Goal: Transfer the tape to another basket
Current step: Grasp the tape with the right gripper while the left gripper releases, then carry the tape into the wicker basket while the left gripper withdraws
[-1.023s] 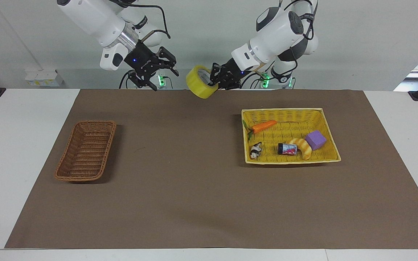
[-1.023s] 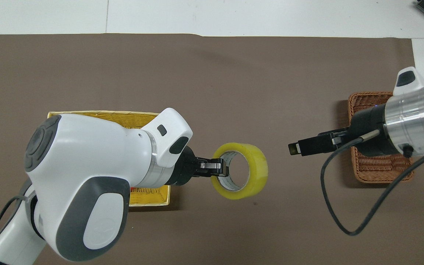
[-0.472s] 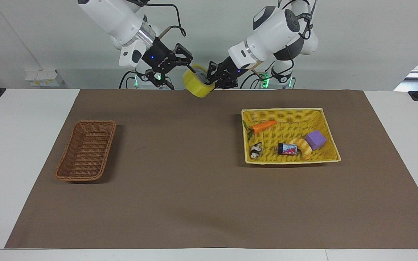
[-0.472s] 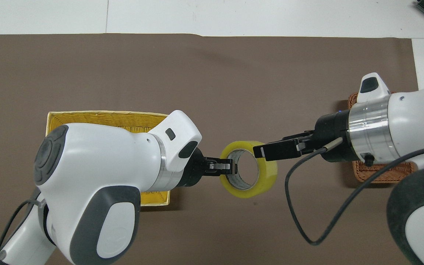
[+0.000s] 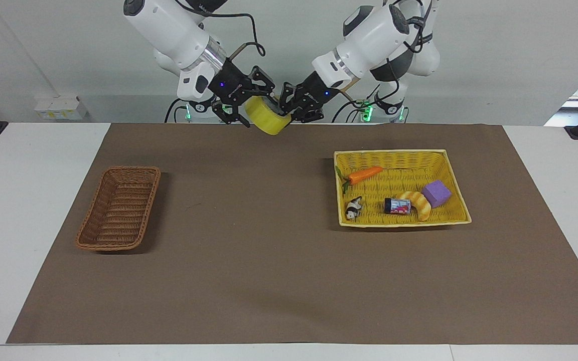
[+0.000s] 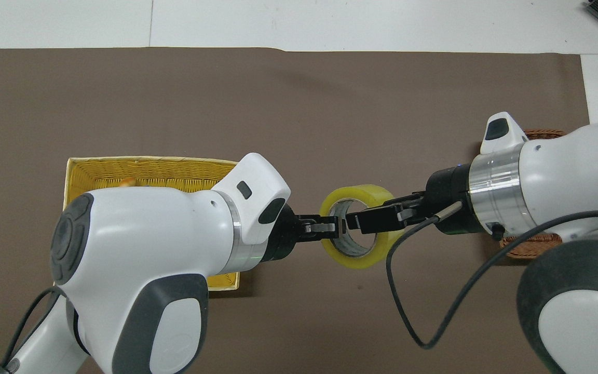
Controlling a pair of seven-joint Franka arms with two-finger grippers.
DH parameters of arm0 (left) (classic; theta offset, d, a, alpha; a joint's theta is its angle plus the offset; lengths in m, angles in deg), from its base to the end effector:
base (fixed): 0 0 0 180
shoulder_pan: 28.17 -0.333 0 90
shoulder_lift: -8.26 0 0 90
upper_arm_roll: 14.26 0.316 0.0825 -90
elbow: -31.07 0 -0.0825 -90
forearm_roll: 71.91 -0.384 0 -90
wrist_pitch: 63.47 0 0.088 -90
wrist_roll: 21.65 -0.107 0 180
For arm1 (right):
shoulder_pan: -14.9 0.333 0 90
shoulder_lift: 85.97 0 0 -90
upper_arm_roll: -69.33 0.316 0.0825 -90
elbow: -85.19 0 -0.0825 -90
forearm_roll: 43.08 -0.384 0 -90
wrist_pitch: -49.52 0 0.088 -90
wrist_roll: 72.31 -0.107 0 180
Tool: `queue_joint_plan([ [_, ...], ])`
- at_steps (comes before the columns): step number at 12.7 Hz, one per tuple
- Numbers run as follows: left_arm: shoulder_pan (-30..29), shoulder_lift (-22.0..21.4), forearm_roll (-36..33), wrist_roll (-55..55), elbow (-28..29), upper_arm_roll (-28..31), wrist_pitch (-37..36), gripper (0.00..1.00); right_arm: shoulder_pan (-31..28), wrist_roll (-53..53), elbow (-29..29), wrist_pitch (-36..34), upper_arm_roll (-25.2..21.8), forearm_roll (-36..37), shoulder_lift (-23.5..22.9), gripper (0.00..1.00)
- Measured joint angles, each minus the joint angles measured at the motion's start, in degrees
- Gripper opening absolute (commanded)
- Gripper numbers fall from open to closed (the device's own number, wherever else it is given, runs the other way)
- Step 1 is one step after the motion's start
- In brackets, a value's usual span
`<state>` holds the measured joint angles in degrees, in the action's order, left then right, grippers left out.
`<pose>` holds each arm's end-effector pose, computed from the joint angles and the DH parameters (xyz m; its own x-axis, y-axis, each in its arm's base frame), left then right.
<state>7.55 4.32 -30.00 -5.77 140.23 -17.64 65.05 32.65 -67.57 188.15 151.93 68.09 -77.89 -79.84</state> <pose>0.4357 -0.3802 0.5762 0.9977 -0.0330 0.0586 -0.0642 -0.7270 0.6836 0.5032 0.1995 0.6096 0.9675 0.2299 0.1055 0.2487 -0.7889 -0.5619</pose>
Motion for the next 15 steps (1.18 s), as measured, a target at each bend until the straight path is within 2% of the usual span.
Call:
queue_joint_plan([
  [4,0.02,-0.06,0.16,0.25,-0.01,-0.16,-0.05,0.00,0.47,-3.57,0.16,0.00,0.17,0.59,0.18,0.00],
  [6,0.02,-0.18,0.30,0.26,-0.06,-0.22,-0.03,0.97,0.65,-4.00,0.46,-0.01,0.18,0.78,0.17,0.00],
  [8,-0.02,-0.37,0.37,1.37,-0.09,0.28,-0.01,1.00,0.59,-4.09,0.64,0.00,-0.06,1.83,0.16,0.00],
  [11,-0.10,-2.28,0.52,14.52,-0.18,0.77,-0.18,1.00,0.57,-4.09,0.65,0.00,-0.17,2.77,0.16,0.00],
  [13,-1.87,-4.22,-0.20,16.72,-0.17,1.40,-3.71,1.00,0.31,-4.09,0.60,0.00,-0.22,3.15,0.22,0.00],
  [15,-5.35,-4.83,-5.35,15.92,-0.19,1.78,-8.12,1.00,-0.87,-4.09,0.80,-0.18,-0.31,3.36,0.20,0.00],
])
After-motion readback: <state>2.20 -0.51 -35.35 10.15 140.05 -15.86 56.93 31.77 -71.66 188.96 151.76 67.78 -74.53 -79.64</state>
